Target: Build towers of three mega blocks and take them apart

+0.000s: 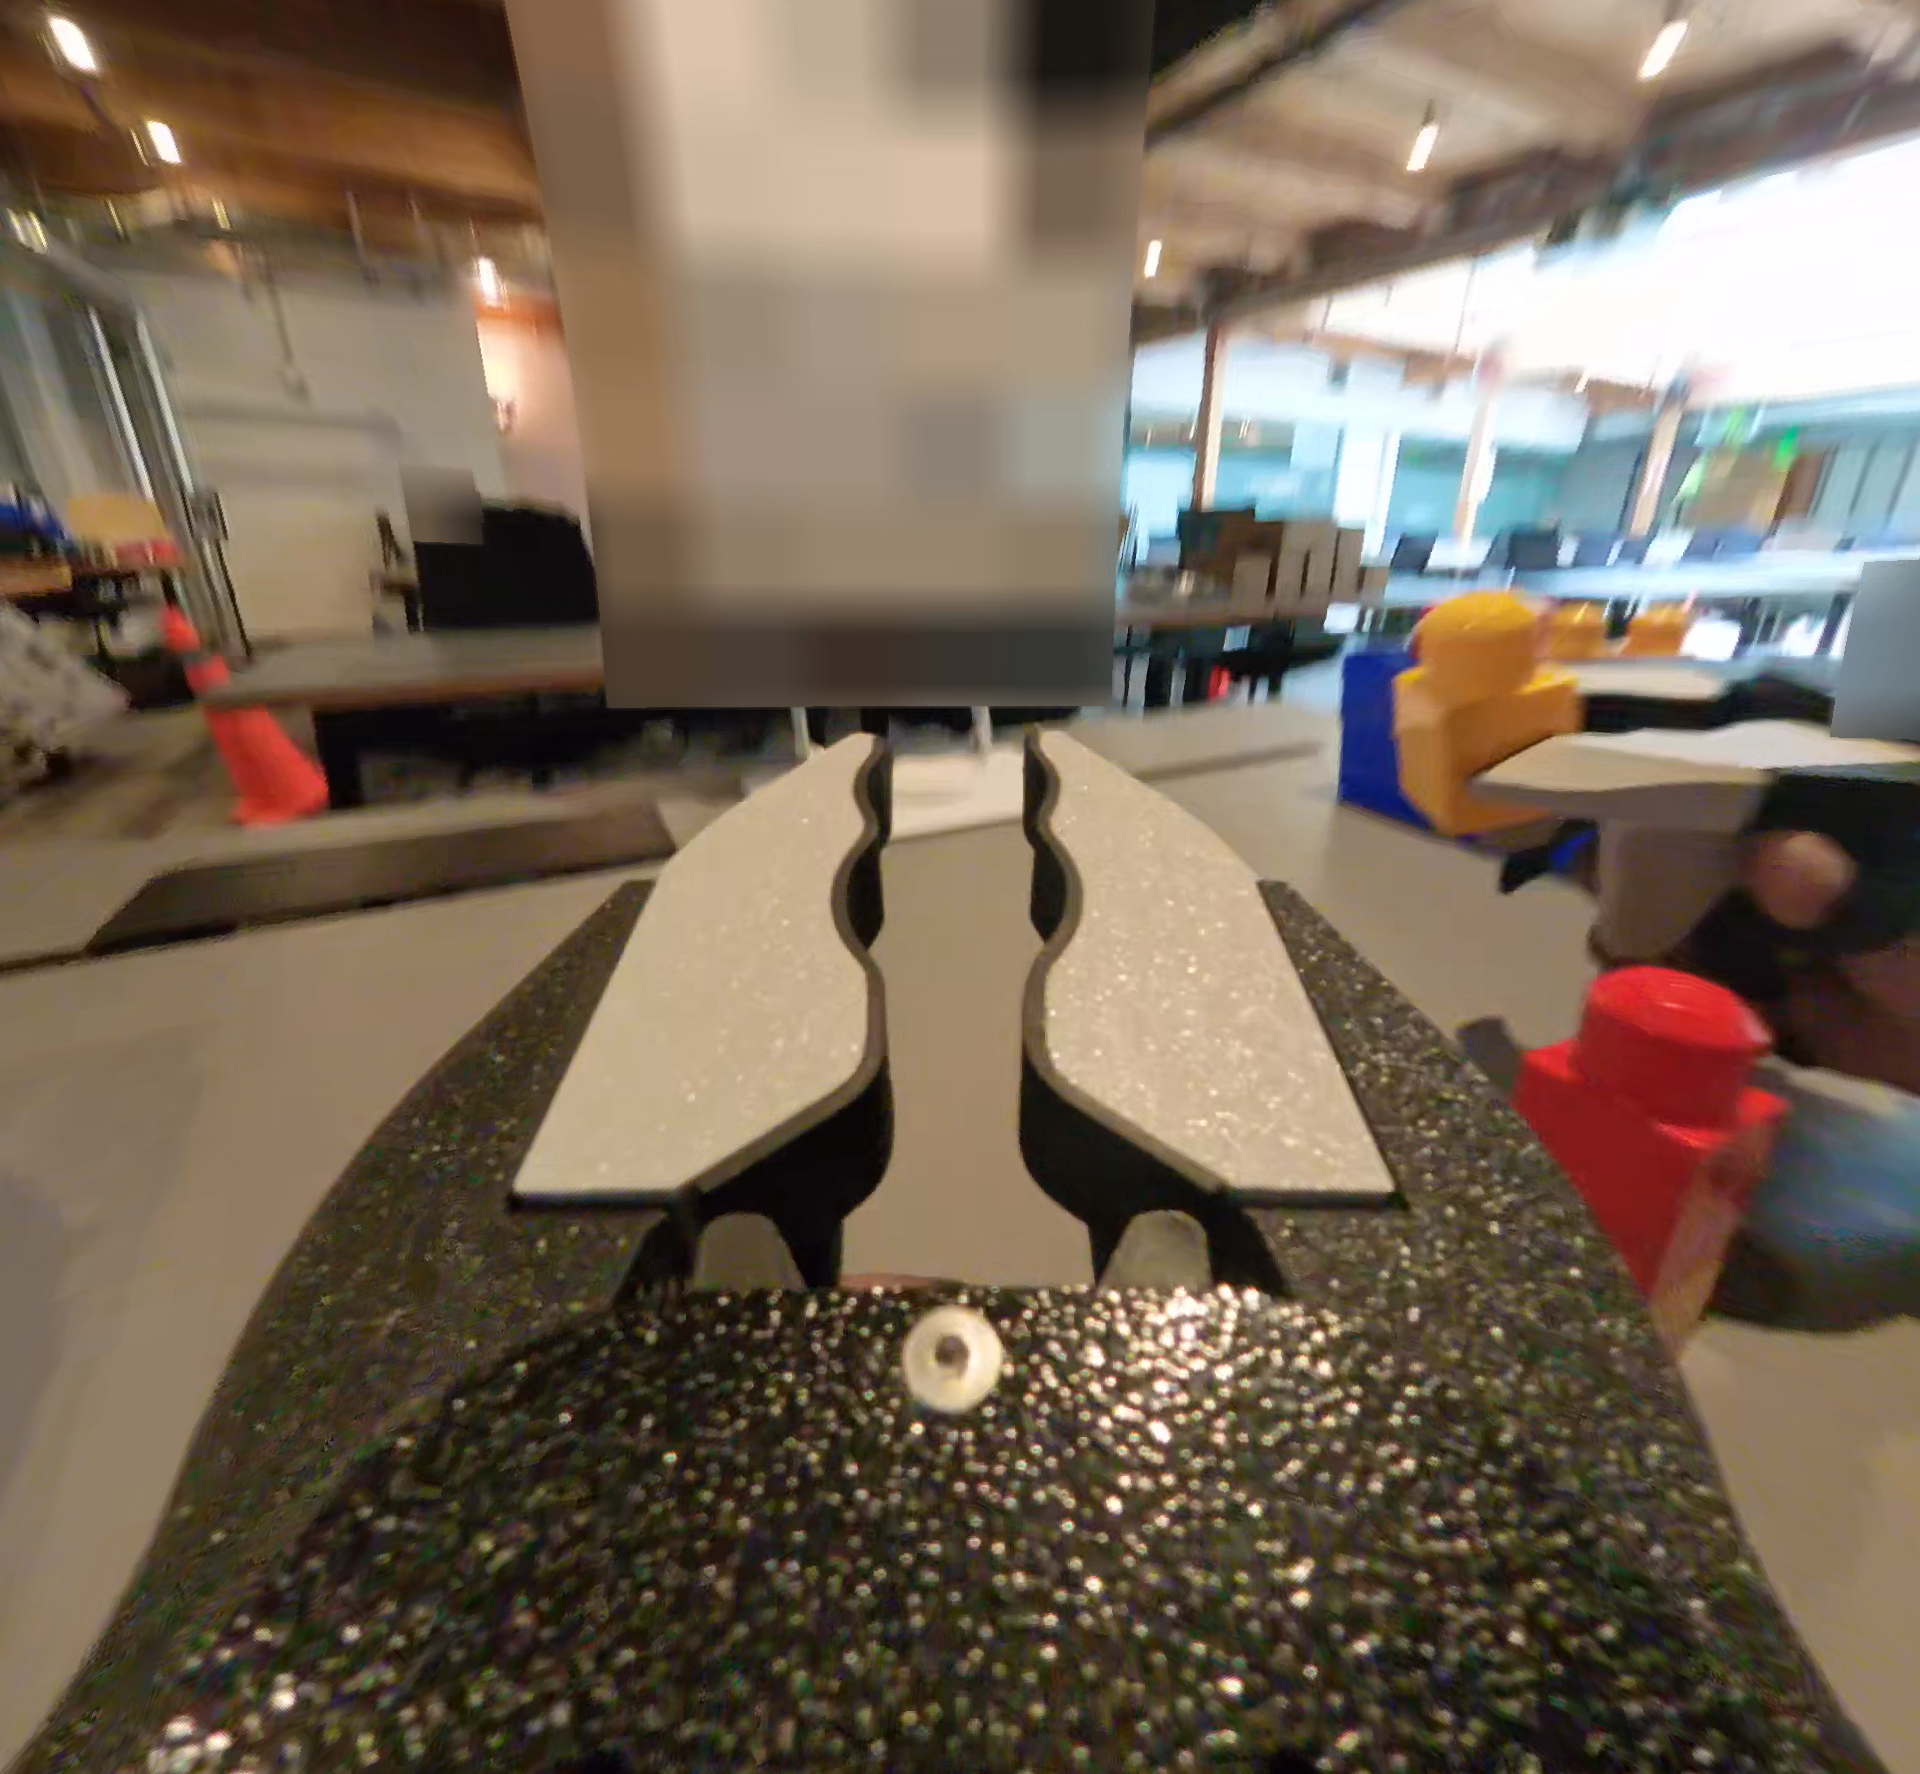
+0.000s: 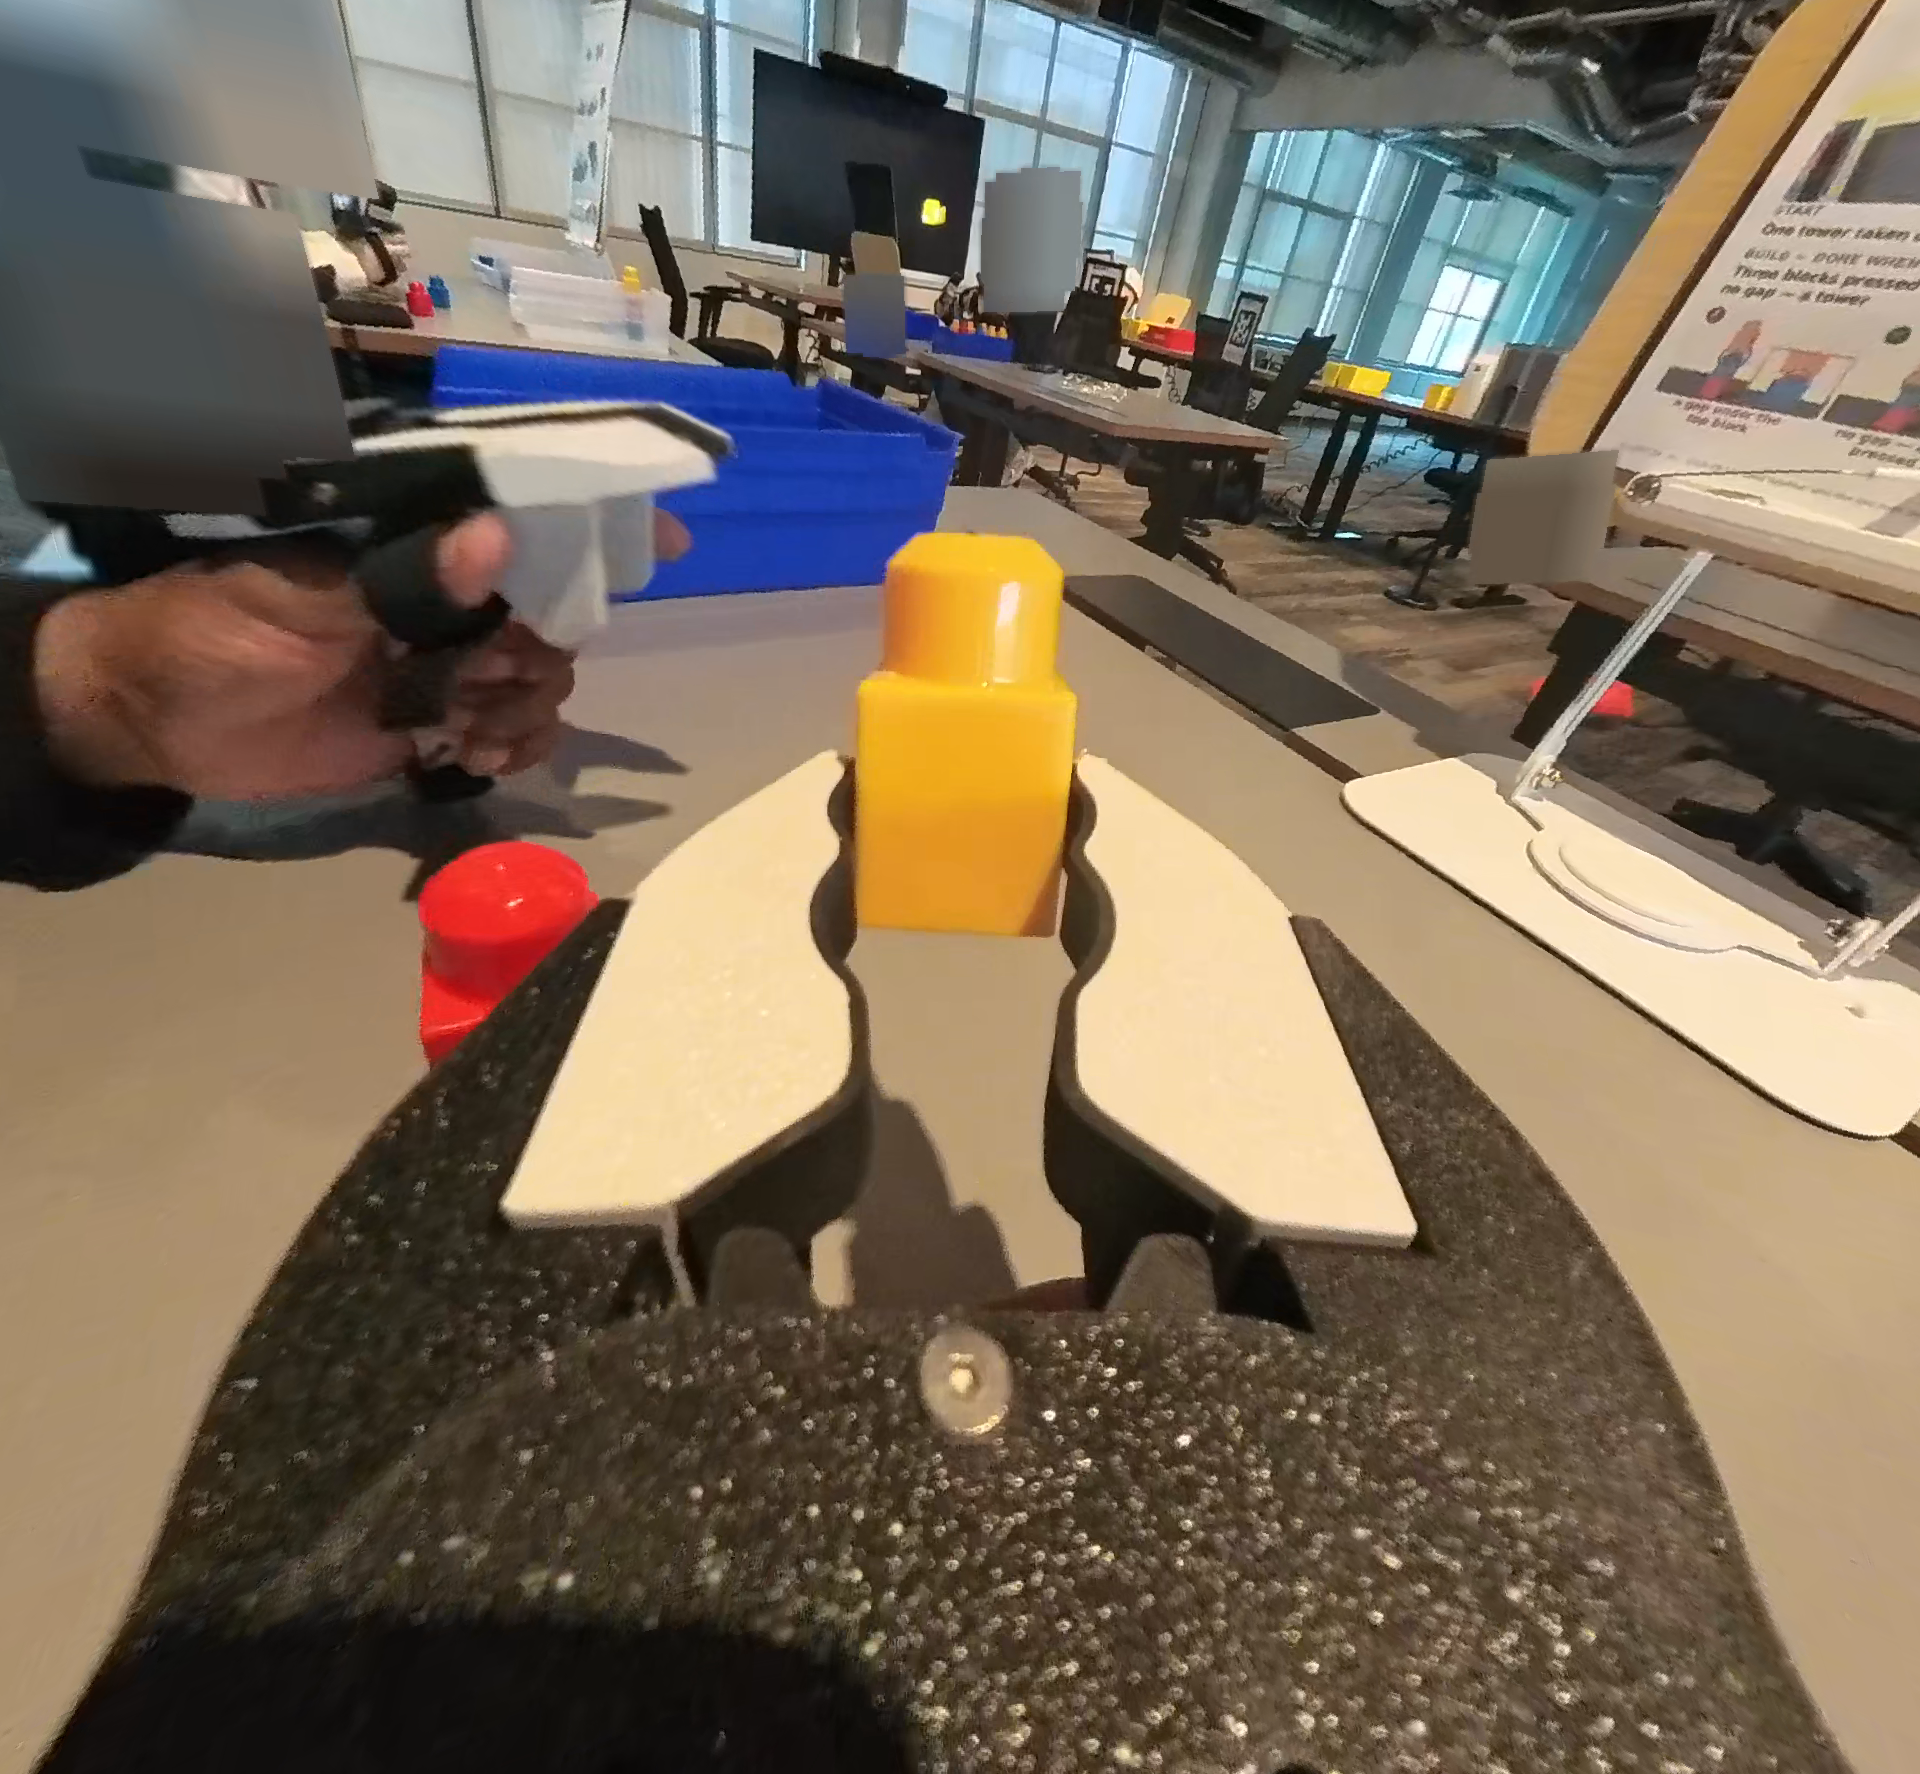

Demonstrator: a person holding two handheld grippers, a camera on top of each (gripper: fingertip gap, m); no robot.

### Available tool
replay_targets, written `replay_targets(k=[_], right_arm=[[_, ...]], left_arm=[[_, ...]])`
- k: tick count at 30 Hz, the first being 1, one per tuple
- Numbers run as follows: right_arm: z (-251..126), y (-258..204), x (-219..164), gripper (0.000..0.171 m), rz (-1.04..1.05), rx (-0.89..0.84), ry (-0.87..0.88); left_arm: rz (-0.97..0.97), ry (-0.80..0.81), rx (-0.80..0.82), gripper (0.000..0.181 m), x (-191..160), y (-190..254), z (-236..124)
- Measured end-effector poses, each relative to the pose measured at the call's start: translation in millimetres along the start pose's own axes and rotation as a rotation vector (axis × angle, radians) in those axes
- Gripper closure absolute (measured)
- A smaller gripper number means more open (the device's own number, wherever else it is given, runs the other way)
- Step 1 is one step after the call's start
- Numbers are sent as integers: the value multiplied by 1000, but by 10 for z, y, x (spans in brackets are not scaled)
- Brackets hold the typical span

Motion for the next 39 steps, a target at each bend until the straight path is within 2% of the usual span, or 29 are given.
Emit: replay_targets(k=[2, 5, 6, 7, 8, 9, 10, 11, 12, 13, 14, 16, 18, 20, 21, 23, 25, 28, 31, 37, 39], right_arm=[[-3, 20, -9, 135, 13, -10, 4], [-6, 42, -37, 135, 26, -16, 1], [-6, 45, -45, 135, 28, -17, -1], [-7, 50, -53, 135, 28, -19, -4], [-9, 52, -61, 135, 27, -22, -8], [-12, 56, -66, 135, 26, -26, -10], [-16, 59, -65, 135, 27, -26, -10], [-22, 62, -57, 135, 27, -24, -8], [-30, 65, -43, 135, 29, -22, -2], [-39, 68, -27, 135, 37, -18, 9], [-43, 69, -13, 135, 52, -9, 22], [-41, 54, 14, 135, 93, 26, 47], [-40, -11, 61, 135, 134, 99, 79], [-43, -96, 135, 135, 169, 175, 120], [-45, -142, 171, 135, 183, 209, 138], [-42, -229, 233, 135, 198, 271, 162], [-26, -287, 270, 135, 200, 302, 172], [4, -337, 262, 135, 190, 316, 162], [34, -383, 227, 135, 186, 348, 145], [45, -394, 187, 135, 155, 358, 111], [36, -372, 188, 135, 144, 349, 110]], left_arm=[[10, -235, 20, 156, -50, -73, 304], [-148, -811, -204, 160, -330, -108, 825], [-133, -954, -223, 165, -450, -225, 991], [0, -1025, -87, 169, -568, -495, 1164], [182, -1019, 119, 174, -639, -812, 1276], [249, -933, 268, 181, -654, -1018, 1323], [89, -773, 340, 181, -646, -1067, 1335], [-198, -601, 299, 181, -624, -978, 1335], [-388, -461, 148, 179, -571, -812, 1302], [-420, -378, 93, 179, -512, -694, 1225], [-355, -322, 106, 169, -454, -596, 1127], [-125, -257, 95, 159, -342, -346, 931], [30, -243, -4, 152, -296, -41, 750], [55, -250, -126, 145, -319, 221, 577], [21, -250, -170, 144, -337, 304, 505], [-221, -263, -290, 141, -300, 425, 428], [-382, -256, -511, 135, -159, 555, 394], [-325, -225, -702, 132, -83, 617, 345], [-282, -317, -764, 128, -177, 726, 345], [-167, -386, -844, 146, -227, 868, 379], [-98, -410, -854, 146, -190, 885, 420]])
Point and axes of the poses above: each gripper's, where its closed fingertips meet, z out along the fingers, x out of its top, y = z × x across the jaws, the point moved 6 cm from there along -z, back along the fingers, and after that the axes turned 13 degrees about -z, right-handed, at the moved point
